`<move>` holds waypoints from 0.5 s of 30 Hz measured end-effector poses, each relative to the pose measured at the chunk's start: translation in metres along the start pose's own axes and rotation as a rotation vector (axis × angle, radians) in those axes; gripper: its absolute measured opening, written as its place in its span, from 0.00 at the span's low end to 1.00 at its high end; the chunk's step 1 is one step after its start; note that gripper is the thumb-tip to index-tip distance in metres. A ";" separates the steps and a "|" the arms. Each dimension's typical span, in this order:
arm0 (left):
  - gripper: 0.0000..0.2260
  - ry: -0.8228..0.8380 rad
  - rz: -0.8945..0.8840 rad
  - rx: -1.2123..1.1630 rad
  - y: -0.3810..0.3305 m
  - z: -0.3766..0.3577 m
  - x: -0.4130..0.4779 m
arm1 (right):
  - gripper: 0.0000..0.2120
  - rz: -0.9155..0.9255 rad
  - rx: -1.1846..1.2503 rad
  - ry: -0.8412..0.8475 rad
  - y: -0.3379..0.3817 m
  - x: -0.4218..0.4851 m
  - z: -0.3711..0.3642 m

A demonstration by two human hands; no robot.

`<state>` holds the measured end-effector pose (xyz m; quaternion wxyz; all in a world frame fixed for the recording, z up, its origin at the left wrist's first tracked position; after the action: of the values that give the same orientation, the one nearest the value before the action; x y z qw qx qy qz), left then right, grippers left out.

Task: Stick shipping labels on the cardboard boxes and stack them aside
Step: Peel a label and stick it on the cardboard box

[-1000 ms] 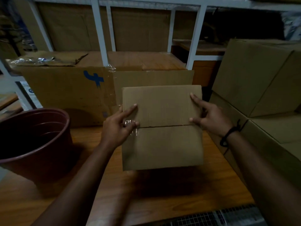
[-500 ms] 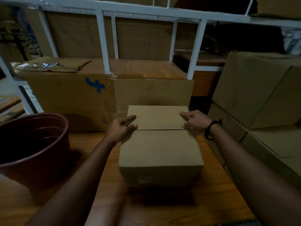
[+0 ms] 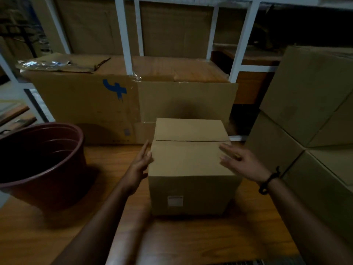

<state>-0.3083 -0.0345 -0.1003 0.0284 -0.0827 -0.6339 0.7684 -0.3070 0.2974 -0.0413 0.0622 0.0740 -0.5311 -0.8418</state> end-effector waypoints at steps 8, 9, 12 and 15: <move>0.23 0.034 -0.046 -0.094 0.000 -0.010 0.013 | 0.27 0.054 0.013 -0.048 -0.005 0.002 -0.015; 0.24 0.040 -0.041 -0.082 -0.001 -0.008 0.015 | 0.27 0.055 0.048 -0.036 -0.004 0.004 -0.014; 0.34 -0.132 -0.116 0.065 0.001 -0.001 0.008 | 0.21 0.085 0.269 -0.075 -0.004 -0.002 -0.007; 0.41 -0.304 -0.427 0.307 0.013 0.004 -0.013 | 0.24 0.213 0.306 -0.215 -0.018 -0.027 -0.003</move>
<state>-0.2957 -0.0430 -0.1112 0.1065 0.1737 -0.5103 0.8355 -0.2808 0.3076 -0.0573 0.0817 -0.0643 -0.6612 -0.7430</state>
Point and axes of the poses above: each hand's wrist, its own x-axis towards the middle knuckle, its own z-axis out of the back of the hand, y = z × x, the point moved 3 cm from there along x, towards the middle knuckle, and after that the axes turned 15 degrees about x, right-handed, at the moved point
